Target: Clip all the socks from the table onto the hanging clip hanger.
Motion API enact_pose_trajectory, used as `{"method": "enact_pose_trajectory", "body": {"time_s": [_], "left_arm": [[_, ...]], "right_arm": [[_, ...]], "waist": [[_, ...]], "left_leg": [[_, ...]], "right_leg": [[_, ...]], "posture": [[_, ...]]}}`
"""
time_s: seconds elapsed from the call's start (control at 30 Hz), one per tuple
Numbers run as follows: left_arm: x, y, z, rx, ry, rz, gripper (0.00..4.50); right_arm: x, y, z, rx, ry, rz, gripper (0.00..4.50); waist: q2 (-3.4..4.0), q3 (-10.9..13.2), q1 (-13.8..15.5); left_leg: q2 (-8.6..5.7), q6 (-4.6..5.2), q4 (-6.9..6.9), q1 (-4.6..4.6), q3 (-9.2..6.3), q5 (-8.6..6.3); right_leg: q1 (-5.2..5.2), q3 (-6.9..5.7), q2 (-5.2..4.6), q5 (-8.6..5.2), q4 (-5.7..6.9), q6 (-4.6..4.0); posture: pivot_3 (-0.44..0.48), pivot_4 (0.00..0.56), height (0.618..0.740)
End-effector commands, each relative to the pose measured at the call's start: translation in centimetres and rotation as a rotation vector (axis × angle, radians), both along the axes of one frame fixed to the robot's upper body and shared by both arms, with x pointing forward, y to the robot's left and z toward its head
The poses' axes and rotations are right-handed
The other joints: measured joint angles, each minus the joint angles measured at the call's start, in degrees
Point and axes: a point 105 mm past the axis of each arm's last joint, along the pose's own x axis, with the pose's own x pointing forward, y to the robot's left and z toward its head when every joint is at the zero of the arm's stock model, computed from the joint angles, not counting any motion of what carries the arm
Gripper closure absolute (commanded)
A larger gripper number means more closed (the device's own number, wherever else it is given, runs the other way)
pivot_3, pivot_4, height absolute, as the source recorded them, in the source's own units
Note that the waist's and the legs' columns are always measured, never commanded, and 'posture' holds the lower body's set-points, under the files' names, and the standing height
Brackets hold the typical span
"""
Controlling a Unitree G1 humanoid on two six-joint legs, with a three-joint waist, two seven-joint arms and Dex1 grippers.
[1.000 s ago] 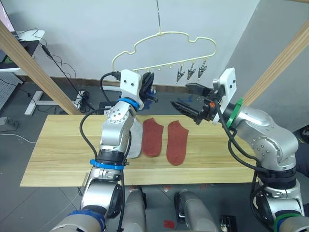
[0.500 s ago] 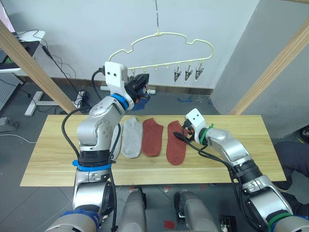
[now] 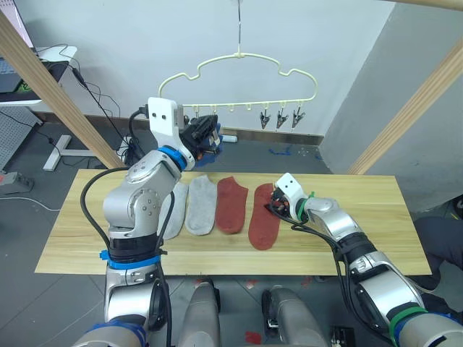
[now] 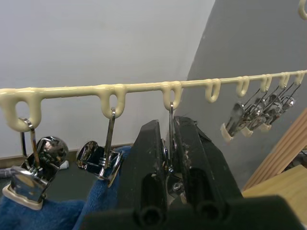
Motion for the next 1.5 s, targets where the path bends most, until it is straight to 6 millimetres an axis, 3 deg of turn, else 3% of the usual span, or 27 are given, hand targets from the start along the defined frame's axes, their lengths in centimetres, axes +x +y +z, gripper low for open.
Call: {"method": "enact_pose_trajectory", "body": {"time_s": [0.03,0.13,0.23,0.37,0.5,0.63,1.17,1.5], "left_arm": [[-0.2,0.2,0.5,0.005,-0.017,-0.006,4.43],[0.0,-0.1,0.6,0.01,-0.017,-0.019,4.43],[0.1,-0.6,0.4,-0.024,0.01,-0.05,4.43],[-0.3,-1.2,-0.1,-0.269,0.182,-0.197,4.43],[-1.0,-1.0,0.1,-0.457,0.3,-0.334,4.43],[-1.6,-1.0,0.8,-0.556,0.34,-0.418,4.43],[-2.8,-1.8,1.3,-0.573,0.368,-0.458,4.43],[-2.6,-1.3,1.4,-0.572,0.365,-0.437,4.43]], "right_arm": [[-1.1,-0.6,-1.2,-0.034,0.032,0.008,3.51],[-1.3,-0.7,-0.5,-0.027,-0.003,0.012,4.48],[-1.6,-0.5,1.5,0.002,-0.088,0.044,4.48],[-3.5,1.0,7.1,0.108,-0.243,0.174,4.48],[-5.9,2.8,12.0,0.351,-0.203,0.234,4.48],[-7.7,4.5,14.7,0.462,-0.16,0.313,4.48],[-7.3,5.9,17.0,0.532,-0.17,0.337,4.48],[-9.0,5.5,16.9,0.534,-0.126,0.393,4.48]], "waist": [[0.0,0.0,-0.17],[0.0,-0.01,-0.27],[0.0,-0.01,-0.27],[-0.01,0.0,-0.55],[-0.01,0.0,-0.95],[-0.01,0.0,-0.91],[-0.01,0.0,-0.45],[-0.02,0.0,-0.38]], "left_leg": [[0.0,0.0,0.01,0.02,0.01,0.0],[-0.01,0.0,0.01,0.02,0.0,0.0],[-0.02,-0.01,0.01,0.0,-0.01,0.01],[-0.04,-0.04,0.01,-0.07,0.04,0.02],[0.05,-0.03,0.02,-0.05,-0.03,0.01],[0.06,-0.07,0.01,-0.05,-0.13,0.04],[-0.03,-0.06,0.01,-0.1,-0.08,0.03],[-0.03,-0.05,-0.01,-0.14,-0.08,0.02]], "right_leg": [[0.0,0.01,0.0,0.0,0.02,0.0],[-0.01,0.02,0.0,0.0,0.06,0.01],[-0.03,0.02,0.0,-0.01,0.09,0.01],[-0.12,-0.01,-0.02,-0.01,0.09,0.02],[-0.15,-0.01,-0.01,-0.14,0.19,0.25],[-0.14,-0.05,-0.01,-0.15,0.23,0.24],[-0.16,-0.02,-0.02,-0.14,0.16,0.23],[-0.16,-0.02,-0.02,-0.14,0.09,0.24]], "posture": [[0.097,0.241,0.74],[0.085,0.238,0.74],[0.079,0.232,0.74],[0.074,0.233,0.74],[0.061,0.235,0.74],[0.05,0.239,0.74],[0.052,0.241,0.74],[0.057,0.246,0.74]]}}
